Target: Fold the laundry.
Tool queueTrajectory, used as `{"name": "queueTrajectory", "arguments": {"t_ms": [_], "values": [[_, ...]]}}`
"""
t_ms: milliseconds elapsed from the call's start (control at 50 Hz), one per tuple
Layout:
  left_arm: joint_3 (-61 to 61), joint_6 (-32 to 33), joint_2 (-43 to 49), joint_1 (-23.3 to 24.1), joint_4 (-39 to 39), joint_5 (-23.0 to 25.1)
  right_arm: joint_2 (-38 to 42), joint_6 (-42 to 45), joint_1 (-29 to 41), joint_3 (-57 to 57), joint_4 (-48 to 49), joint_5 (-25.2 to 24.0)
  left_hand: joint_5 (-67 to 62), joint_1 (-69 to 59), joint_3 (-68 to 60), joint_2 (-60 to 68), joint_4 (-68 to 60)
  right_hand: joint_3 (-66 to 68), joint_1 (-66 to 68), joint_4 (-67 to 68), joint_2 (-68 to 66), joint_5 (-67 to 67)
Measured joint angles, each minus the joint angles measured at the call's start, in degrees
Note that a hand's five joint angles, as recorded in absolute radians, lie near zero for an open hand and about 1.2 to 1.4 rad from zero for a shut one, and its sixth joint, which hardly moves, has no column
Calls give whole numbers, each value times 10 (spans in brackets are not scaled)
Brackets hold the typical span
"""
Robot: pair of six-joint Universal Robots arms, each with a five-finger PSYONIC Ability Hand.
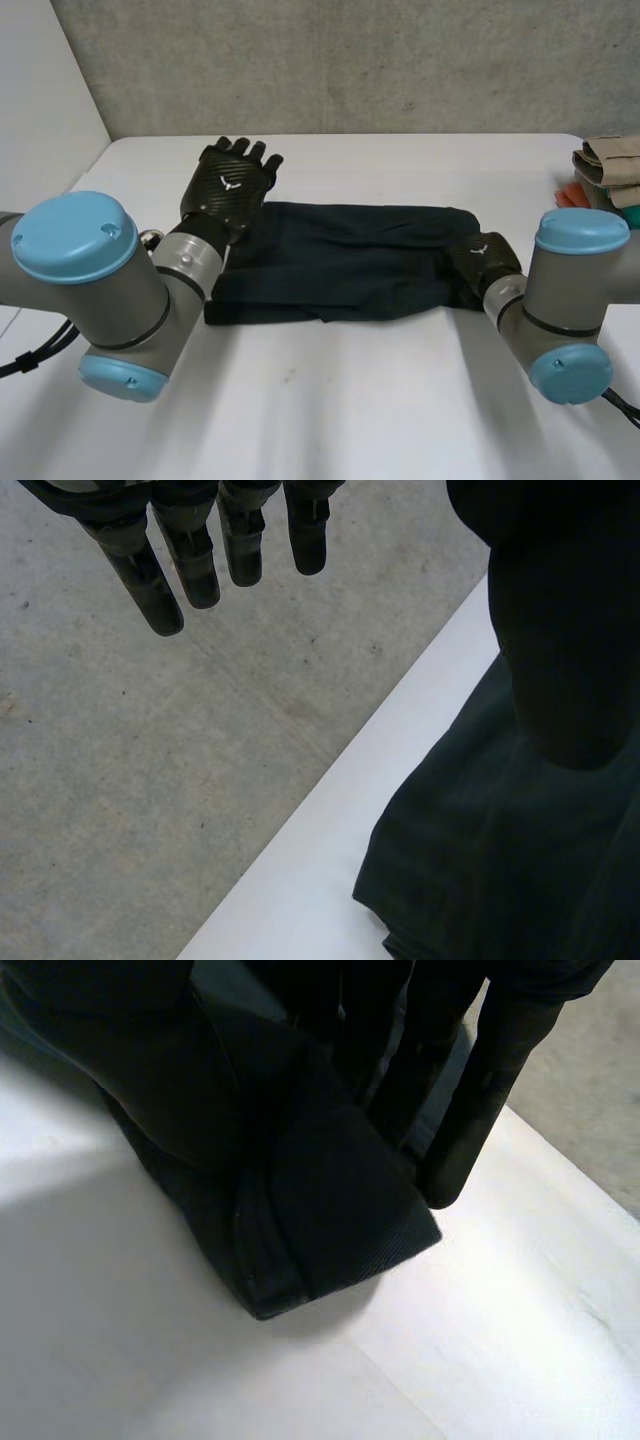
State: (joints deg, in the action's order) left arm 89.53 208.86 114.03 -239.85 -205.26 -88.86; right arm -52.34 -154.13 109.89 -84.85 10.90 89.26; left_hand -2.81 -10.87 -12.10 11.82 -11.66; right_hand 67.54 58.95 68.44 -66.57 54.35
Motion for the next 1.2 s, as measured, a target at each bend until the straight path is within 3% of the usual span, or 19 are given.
{"name": "queueTrajectory", "arguments": {"t_ms": [120,260,340,420,520,620,660,740,780,900,980,1120,1200], "values": [[11,1,-12,2,0,0,-70,53,-24,-42,-9,22,0,0,0,0,0,0,17,1,-4,17],[35,0,-41,-1,-1,0,-140,217,-52,-76,-8,30,0,0,0,0,0,0,39,1,-8,23],[47,0,-54,-4,-2,0,-145,299,-23,-65,39,20,0,0,0,0,0,0,46,2,-8,23],[55,0,-66,-5,-2,-1,-125,350,59,-43,110,-21,0,0,0,0,0,2,46,2,-8,23],[65,-1,-84,-8,-4,-3,-56,377,169,-21,165,-135,0,0,0,0,0,6,43,1,-3,24],[73,-2,-103,-21,-5,-6,0,393,225,-9,156,-234,0,0,0,0,0,-452,-410,-458,470,-424],[75,-4,-111,-26,-6,-7,7,393,232,-6,149,-244,0,0,0,0,0,-534,-460,-541,534,-496],[76,-15,-122,-32,-9,-8,-10,351,231,-3,142,-227,0,0,0,0,0,-557,-463,-565,547,-514],[73,-28,-127,-33,-12,-8,-41,285,223,-4,142,-202,0,0,0,0,0,-557,-463,-565,547,-514],[47,-84,-128,-26,-16,-8,-137,-7,180,-6,127,-135,0,0,0,0,0,-557,-463,-565,547,-515],[19,-130,-118,-11,-14,-5,-167,-144,141,7,76,-113,0,0,0,0,0,-557,-463,-565,547,-515],[-52,-180,-46,48,23,-3,-139,-194,95,87,-64,-102,0,0,0,0,0,-557,-463,-565,547,-515],[-122,-196,26,80,104,-6,-77,-186,88,168,-148,-105,0,0,0,0,0,-557,-463,-565,547,-515]]}}
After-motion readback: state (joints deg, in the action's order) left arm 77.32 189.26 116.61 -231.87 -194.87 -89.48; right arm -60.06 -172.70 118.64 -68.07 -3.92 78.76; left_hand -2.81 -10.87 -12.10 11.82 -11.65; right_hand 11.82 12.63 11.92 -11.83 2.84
